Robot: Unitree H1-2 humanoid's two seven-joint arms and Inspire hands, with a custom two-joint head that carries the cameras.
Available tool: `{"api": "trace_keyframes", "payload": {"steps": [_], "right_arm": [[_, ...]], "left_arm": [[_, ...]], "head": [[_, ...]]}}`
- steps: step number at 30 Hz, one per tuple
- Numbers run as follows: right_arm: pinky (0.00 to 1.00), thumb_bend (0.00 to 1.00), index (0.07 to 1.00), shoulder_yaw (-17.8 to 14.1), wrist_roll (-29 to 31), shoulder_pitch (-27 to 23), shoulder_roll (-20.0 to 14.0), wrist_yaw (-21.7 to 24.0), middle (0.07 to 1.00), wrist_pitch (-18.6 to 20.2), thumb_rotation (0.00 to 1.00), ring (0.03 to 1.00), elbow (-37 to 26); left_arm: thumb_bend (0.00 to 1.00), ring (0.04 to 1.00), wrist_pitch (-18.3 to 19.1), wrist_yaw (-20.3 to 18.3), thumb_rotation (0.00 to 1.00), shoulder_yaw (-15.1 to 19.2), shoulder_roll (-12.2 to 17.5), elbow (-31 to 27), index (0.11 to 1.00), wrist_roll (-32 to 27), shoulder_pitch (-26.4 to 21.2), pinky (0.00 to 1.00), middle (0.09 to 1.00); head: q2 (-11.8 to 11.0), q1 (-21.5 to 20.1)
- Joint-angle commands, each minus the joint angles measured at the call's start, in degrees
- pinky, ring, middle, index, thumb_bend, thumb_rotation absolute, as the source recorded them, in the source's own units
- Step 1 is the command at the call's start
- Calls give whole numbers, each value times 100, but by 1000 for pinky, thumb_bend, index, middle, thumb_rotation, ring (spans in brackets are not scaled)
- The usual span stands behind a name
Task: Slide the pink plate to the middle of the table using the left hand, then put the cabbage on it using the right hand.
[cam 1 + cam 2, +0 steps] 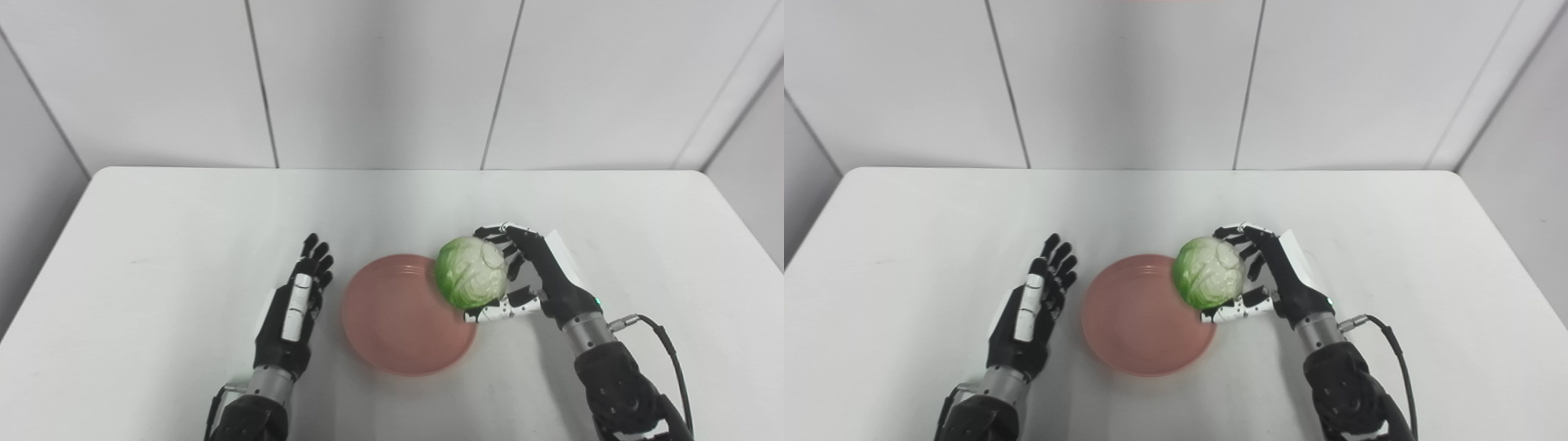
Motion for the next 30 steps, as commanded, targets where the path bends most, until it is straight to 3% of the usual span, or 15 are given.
{"api": "trace_keyframes", "payload": {"steps": [1, 9, 13, 23, 30], "right_arm": [[322, 515, 525, 92, -56, -223, 64, 92, 497, -197, 0, 403, -303], [320, 515, 530, 513, -280, -397, 374, 547, 489, 59, 0, 397, -482], [329, 516, 531, 773, -678, -535, 393, 514, 482, -266, 0, 399, -20], [317, 514, 538, 957, -1105, -621, 402, 216, 481, -815, 0, 388, 680], [315, 512, 541, 896, -1236, -628, 326, 149, 482, -838, 0, 383, 787]], "left_arm": [[709, 1000, 0, 44, 933, -53, -84, -33, 989, 71, -163, 1000, 1000], [686, 1000, -38, 141, 969, -75, -139, 4, 993, 232, -189, 1000, 1000], [696, 1000, -18, 182, 967, -66, -173, -13, 992, 249, -194, 1000, 1000], [672, 1000, -38, 194, 985, -50, -167, -27, 992, 269, -178, 1000, 1000], [676, 1000, -53, 154, 976, -31, -144, -23, 989, 211, -167, 1000, 1000]], "head": [[-1, 6], [-9, 131], [0, 157], [21, 128], [26, 65]]}}
